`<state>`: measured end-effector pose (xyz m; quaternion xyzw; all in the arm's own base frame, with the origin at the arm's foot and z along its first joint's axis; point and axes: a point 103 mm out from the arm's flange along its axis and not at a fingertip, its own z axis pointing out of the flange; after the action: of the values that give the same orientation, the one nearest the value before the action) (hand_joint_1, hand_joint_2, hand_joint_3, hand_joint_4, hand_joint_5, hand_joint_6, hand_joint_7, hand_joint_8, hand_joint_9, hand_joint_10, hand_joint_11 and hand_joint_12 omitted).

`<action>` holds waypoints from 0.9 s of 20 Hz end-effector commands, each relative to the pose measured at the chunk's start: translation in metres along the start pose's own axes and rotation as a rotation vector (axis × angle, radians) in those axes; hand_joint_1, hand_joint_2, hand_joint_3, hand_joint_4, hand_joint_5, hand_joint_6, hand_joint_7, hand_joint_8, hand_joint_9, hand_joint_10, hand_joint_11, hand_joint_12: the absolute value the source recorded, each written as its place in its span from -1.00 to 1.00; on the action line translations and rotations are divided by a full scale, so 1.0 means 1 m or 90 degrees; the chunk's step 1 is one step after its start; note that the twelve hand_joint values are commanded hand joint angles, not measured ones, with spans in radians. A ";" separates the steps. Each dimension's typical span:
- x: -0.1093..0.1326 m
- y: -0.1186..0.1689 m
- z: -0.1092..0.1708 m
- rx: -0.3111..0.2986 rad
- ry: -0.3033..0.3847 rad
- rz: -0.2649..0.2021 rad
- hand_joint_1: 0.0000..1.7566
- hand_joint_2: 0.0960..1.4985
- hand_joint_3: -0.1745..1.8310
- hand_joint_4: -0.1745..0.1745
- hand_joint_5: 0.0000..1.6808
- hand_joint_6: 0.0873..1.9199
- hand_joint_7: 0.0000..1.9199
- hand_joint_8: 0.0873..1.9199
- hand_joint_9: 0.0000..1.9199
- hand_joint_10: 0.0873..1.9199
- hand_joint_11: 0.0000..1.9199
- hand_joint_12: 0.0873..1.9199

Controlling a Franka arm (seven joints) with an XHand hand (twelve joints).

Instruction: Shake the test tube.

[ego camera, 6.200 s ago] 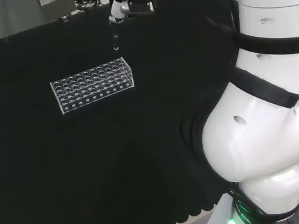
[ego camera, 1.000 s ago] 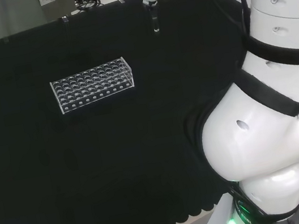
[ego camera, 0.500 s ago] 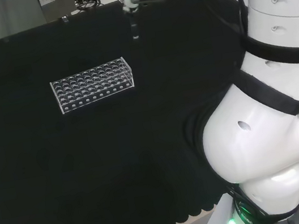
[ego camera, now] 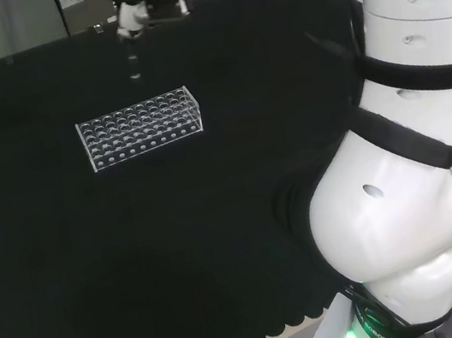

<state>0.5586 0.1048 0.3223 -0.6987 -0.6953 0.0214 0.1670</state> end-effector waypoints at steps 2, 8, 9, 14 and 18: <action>0.047 0.001 0.012 0.019 0.013 -0.062 0.51 -0.32 -0.03 -1.00 0.51 -0.34 0.39 -0.34 0.65 -0.32 0.35 -0.15; 0.027 0.004 0.008 0.018 0.004 -0.035 0.51 -0.32 -0.03 -1.00 0.51 -0.34 0.39 -0.34 0.65 -0.32 0.35 -0.15; 0.018 0.005 0.007 0.018 0.000 -0.025 0.51 -0.32 -0.03 -1.00 0.51 -0.34 0.39 -0.34 0.65 -0.32 0.35 -0.15; -0.030 0.004 0.002 0.013 -0.024 0.028 0.51 -0.32 -0.03 -1.00 0.52 -0.34 0.39 -0.34 0.65 -0.32 0.35 -0.15; -0.071 -0.001 0.001 0.013 -0.037 0.067 0.51 -0.32 -0.03 -1.00 0.52 -0.34 0.39 -0.34 0.65 -0.32 0.35 -0.15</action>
<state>0.5611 0.0784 0.3121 -0.7093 -0.6840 0.0426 0.1647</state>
